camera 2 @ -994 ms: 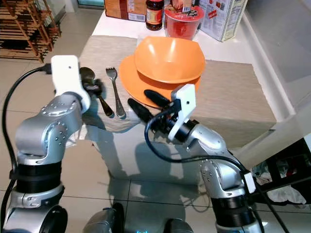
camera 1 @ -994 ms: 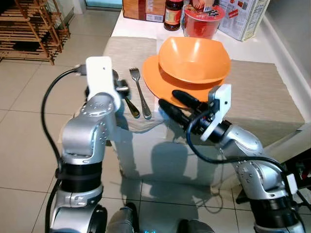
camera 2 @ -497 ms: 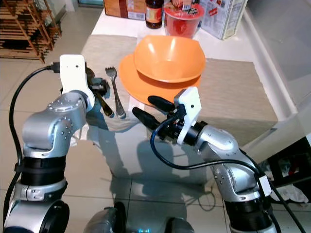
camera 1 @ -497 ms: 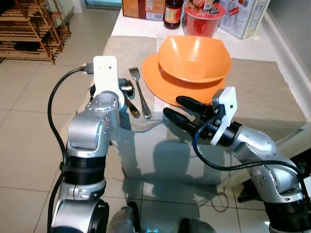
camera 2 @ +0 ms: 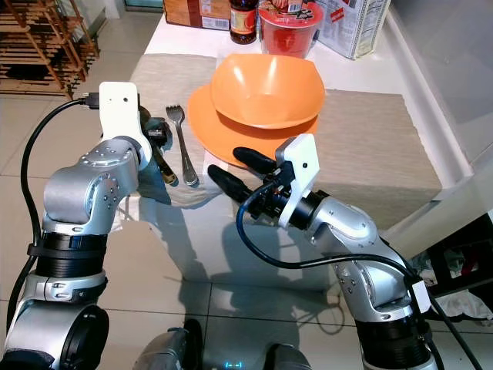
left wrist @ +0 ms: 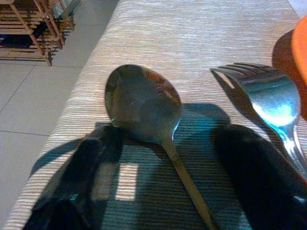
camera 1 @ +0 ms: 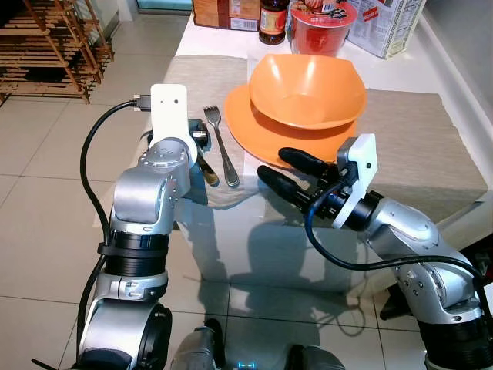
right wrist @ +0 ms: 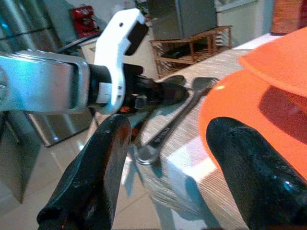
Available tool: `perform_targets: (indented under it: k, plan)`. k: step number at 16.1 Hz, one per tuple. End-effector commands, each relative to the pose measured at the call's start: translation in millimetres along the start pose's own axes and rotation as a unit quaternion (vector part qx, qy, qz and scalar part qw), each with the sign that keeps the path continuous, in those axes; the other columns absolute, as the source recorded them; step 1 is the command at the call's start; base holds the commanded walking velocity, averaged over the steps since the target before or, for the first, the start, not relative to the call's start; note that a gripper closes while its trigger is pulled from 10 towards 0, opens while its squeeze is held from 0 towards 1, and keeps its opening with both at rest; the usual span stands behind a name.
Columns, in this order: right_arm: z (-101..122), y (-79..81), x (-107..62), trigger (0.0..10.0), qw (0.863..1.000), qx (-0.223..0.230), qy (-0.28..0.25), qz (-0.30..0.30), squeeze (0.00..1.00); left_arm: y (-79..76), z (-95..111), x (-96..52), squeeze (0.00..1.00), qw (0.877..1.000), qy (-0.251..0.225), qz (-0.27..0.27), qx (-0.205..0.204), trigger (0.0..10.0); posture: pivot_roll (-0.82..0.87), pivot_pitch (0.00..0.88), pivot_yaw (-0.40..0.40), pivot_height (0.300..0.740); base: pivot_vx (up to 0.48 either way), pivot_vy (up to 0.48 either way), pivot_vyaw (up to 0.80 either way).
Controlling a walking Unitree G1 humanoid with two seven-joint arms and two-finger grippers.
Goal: Setting the table
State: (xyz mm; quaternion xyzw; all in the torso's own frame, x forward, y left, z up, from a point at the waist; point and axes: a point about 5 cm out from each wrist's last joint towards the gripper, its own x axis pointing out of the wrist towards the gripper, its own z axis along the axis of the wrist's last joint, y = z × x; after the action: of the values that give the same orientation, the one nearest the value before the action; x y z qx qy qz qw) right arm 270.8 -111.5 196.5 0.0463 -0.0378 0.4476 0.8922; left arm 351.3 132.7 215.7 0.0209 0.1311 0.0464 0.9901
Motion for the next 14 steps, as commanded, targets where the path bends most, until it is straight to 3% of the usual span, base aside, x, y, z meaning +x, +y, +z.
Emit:
perform_targets:
  k: [1, 14]
  plan:
    - [2.8, -4.7, -0.8, 10.0, 1.000, -0.007, 0.001, -0.015, 0.00, 1.4, -18.4, 4.2, 0.00, 0.999, 0.046, 0.002, 0.011, 0.0, -0.07, 0.199, 0.037, 0.740, 0.000, 0.000, 0.00]
    - [4.8, -17.2, 0.5, 10.0, 0.997, -0.020, 0.006, -0.070, 0.00, 3.2, -18.6, 2.7, 0.00, 0.999, 0.046, -0.006, 0.028, 0.0, -0.07, 0.207, 0.033, 0.740, 0.000, 0.000, 0.00]
